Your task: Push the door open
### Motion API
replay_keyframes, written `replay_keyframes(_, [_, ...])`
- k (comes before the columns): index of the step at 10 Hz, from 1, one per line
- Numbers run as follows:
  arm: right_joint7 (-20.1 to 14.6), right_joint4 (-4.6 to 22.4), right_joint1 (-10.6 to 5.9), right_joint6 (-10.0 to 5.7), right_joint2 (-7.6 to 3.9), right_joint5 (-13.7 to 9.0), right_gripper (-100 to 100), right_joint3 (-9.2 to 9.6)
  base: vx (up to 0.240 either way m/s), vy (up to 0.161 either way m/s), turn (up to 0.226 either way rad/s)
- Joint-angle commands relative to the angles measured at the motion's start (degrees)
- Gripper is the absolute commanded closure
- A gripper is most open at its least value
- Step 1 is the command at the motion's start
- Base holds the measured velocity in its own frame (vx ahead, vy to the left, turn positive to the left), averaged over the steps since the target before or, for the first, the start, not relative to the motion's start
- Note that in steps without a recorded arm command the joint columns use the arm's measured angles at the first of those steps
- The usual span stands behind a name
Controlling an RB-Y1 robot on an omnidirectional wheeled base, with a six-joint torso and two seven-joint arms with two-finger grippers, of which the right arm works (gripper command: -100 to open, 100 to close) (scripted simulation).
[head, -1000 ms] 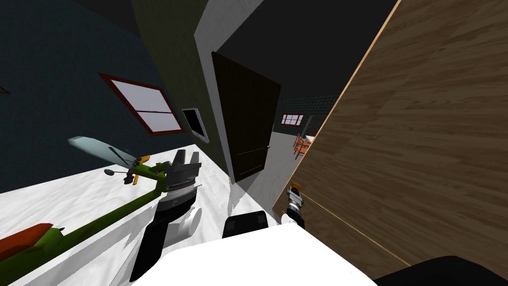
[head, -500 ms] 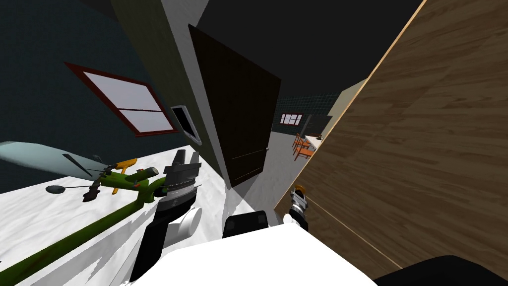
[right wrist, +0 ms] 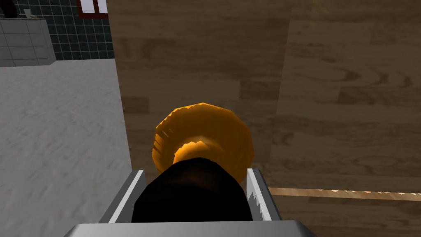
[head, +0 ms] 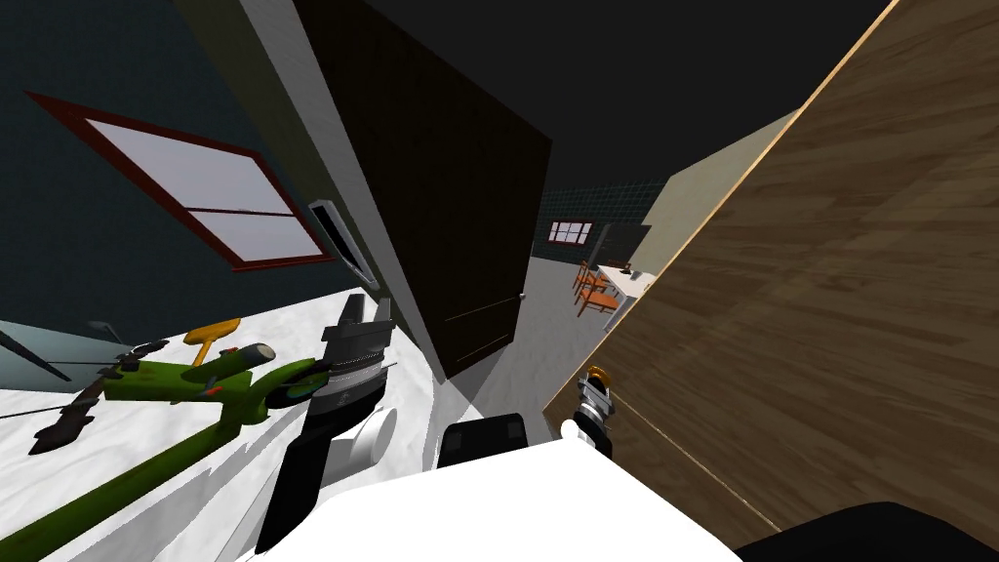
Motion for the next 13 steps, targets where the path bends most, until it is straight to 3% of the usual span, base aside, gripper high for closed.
replay_keyframes(1, [-0.8, 1.6, 0.02, -1.07, -0.74, -0.7, 100, -1.33, 0.088, -0.045, -0.018])
replay_keyframes(6, [-0.3, 2.0, 0.20, -1.52, -0.46, -2.8, 100, -4.38, 0.195, -0.075, -0.067])
replay_keyframes(9, [-0.1, 2.1, 0.26, -1.67, -0.32, -3.5, 100, -5.37, 0.161, -0.026, -0.043])
replay_keyframes(10, [-0.3, 2.4, 0.16, -1.69, -0.20, -3.2, 100, -4.83, 0.089, -0.011, -0.031])
replay_keyframes(13, [1.8, 2.7, -0.79, -3.86, -0.53, -5.6, 100, -7.50, 0.071, -0.183, 0.067])
